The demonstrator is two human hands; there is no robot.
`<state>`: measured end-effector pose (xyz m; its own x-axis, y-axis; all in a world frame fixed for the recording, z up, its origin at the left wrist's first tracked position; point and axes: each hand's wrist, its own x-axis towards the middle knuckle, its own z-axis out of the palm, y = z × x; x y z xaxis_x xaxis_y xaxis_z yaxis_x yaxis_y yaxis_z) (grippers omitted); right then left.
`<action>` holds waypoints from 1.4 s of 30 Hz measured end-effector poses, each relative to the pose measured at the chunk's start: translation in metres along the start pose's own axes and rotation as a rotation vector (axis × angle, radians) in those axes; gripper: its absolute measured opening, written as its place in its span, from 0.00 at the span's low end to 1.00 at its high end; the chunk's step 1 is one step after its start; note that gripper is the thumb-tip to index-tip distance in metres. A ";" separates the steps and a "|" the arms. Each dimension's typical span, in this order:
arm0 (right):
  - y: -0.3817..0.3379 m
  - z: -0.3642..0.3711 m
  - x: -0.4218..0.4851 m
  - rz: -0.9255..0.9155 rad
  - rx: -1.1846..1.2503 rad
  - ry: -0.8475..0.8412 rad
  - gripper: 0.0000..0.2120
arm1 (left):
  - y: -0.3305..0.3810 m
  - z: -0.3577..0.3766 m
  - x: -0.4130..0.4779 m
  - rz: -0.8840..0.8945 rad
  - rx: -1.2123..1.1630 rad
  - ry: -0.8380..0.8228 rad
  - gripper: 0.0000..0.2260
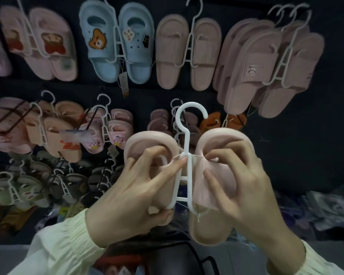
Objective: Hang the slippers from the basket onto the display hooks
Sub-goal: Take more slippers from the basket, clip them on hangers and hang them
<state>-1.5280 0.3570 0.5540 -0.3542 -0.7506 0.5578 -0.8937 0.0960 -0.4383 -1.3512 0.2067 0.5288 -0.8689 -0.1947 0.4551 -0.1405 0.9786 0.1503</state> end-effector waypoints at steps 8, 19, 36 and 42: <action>-0.001 0.000 0.001 -0.076 -0.031 -0.085 0.14 | -0.003 -0.006 0.005 0.005 0.023 0.032 0.47; -0.001 -0.003 0.004 -0.215 -0.281 -0.179 0.49 | -0.009 -0.020 0.004 -0.080 0.016 0.041 0.48; 0.007 -0.016 -0.001 -0.399 -0.096 -0.185 0.46 | -0.008 -0.035 -0.005 -0.046 -0.094 -0.007 0.47; 0.008 -0.016 -0.001 -0.372 -0.037 -0.196 0.41 | -0.007 -0.038 -0.006 -0.049 -0.100 -0.019 0.48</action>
<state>-1.5388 0.3689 0.5611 0.0502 -0.8481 0.5274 -0.9613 -0.1842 -0.2047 -1.3270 0.1988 0.5579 -0.8712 -0.2396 0.4285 -0.1355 0.9563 0.2593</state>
